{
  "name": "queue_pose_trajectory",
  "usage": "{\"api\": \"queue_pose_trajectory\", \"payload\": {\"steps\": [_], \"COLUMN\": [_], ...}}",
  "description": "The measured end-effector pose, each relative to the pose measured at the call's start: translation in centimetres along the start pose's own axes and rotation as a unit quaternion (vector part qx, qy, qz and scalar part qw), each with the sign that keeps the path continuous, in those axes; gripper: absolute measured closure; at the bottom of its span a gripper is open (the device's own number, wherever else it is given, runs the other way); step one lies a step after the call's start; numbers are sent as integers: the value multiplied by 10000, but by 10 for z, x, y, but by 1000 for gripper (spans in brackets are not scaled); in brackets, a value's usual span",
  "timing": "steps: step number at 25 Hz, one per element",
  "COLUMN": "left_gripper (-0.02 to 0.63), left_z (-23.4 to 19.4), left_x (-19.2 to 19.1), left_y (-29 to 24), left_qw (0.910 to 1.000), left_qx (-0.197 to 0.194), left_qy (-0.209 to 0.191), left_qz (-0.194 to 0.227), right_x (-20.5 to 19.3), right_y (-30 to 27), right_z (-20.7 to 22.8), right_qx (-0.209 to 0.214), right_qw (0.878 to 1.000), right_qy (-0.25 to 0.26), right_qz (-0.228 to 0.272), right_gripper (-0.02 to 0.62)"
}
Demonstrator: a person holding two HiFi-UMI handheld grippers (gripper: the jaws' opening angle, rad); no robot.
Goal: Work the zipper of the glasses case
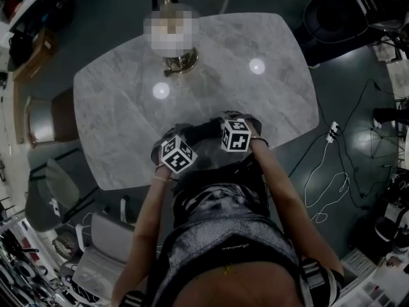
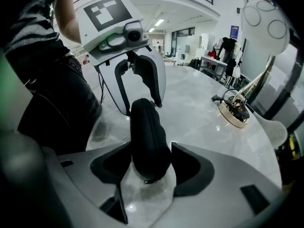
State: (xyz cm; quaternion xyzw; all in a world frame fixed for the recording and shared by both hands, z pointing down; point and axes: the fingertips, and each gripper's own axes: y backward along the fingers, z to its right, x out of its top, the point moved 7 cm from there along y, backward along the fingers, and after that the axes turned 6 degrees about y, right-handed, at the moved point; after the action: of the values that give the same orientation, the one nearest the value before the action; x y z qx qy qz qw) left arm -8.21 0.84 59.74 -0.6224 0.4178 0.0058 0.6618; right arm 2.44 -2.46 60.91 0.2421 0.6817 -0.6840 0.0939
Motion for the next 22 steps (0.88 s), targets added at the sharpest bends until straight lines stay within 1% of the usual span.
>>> {"api": "queue_pose_trajectory", "payload": {"steps": [2, 3, 5, 7, 9, 11, 13, 15, 17, 22], "left_gripper": [376, 377, 377, 383, 383, 388, 404, 426, 434, 433], "left_z": [-2, -3, -2, 3, 10, 16, 20, 24, 25, 17], "left_x": [-5, -8, -15, -19, -20, -17, -12, -10, -10, -10], "left_y": [11, 15, 20, 21, 19, 16, 12, 6, 3, 3], "left_qw": [9997, 9995, 9994, 9989, 9970, 9921, 9850, 9794, 9788, 9852], "left_qx": [115, 184, 318, 402, 502, 706, 924, 997, 978, 735], "left_qy": [187, 219, 95, -199, -578, -1026, -1458, -1753, -1795, -1550], "left_qz": [118, 140, 137, 145, 139, 117, 61, -53, -97, 13], "right_x": [-1, -1, -2, -4, -4, -4, -3, -3, -4, -6], "right_y": [1, 0, 0, 0, -1, -1, -1, -2, -3, -3], "right_z": [-1, -1, -1, -1, -1, -1, -1, 0, 0, 2], "right_qx": [0, 1, 13, 26, 40, 65, 91, 109, 122, 129], "right_qw": [10000, 10000, 9999, 9999, 9998, 9998, 9998, 9998, 9997, 9994], "right_qy": [-23, -37, -75, -111, -136, -149, -163, -168, -186, -275], "right_qz": [29, 46, 84, 107, 119, 121, 112, 94, 82, 192], "right_gripper": [287, 287, 287, 287, 287, 286, 285, 285, 285, 286]}}
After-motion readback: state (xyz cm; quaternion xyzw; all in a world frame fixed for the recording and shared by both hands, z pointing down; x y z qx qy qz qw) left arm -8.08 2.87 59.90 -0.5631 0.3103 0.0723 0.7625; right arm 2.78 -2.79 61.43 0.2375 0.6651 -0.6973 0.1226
